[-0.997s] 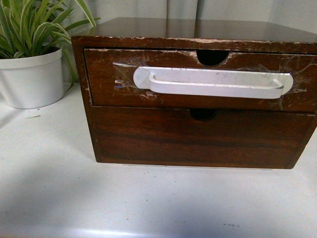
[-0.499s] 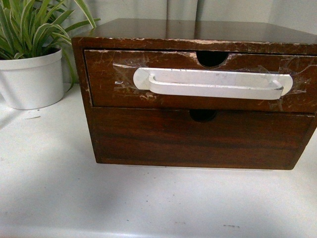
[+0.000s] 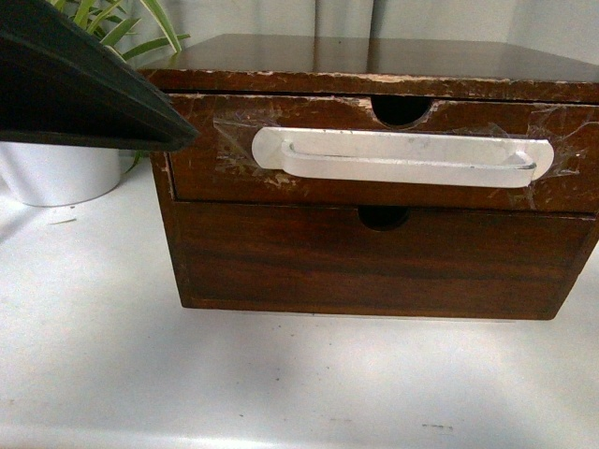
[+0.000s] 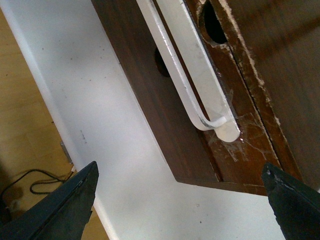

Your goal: Open drawer

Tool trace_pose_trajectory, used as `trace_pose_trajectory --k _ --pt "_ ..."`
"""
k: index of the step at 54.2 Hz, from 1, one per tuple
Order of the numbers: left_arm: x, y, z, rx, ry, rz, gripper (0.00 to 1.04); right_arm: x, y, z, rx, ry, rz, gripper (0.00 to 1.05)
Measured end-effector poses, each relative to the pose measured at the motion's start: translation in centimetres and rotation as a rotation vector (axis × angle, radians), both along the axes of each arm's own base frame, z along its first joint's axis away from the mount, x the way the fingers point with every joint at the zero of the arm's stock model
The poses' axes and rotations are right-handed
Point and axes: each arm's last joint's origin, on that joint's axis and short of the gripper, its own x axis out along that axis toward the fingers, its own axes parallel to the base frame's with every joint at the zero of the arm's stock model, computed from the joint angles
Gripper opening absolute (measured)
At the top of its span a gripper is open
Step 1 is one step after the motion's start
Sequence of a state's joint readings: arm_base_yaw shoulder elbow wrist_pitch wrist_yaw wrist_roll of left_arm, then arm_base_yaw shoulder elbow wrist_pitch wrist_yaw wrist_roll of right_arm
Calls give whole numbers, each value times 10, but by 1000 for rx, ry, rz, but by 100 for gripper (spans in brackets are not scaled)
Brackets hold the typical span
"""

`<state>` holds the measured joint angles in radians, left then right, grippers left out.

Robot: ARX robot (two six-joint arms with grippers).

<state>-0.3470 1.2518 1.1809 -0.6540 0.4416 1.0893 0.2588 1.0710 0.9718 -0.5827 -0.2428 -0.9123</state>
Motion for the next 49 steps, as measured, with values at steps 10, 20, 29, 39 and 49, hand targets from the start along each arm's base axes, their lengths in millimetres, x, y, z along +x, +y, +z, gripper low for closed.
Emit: trace_pose_trajectory --k 10,20,29,39,49 --pt "7 -17 -9 -14 33 -25 98 13 8 -9 6 23 39 96" --pt "14 -29 -19 1 49 -36 98 17 11 -13 21 32 61 96" --pt "24 -38 -29 -6 69 -34 98 16 3 -20 45 54 60 96" --pt "32 -41 -38 8 90 -23 98 16 -4 -23 47 63 46 96" --pt "43 -44 -48 14 99 -3 98 15 -5 -24 56 70 63 96"
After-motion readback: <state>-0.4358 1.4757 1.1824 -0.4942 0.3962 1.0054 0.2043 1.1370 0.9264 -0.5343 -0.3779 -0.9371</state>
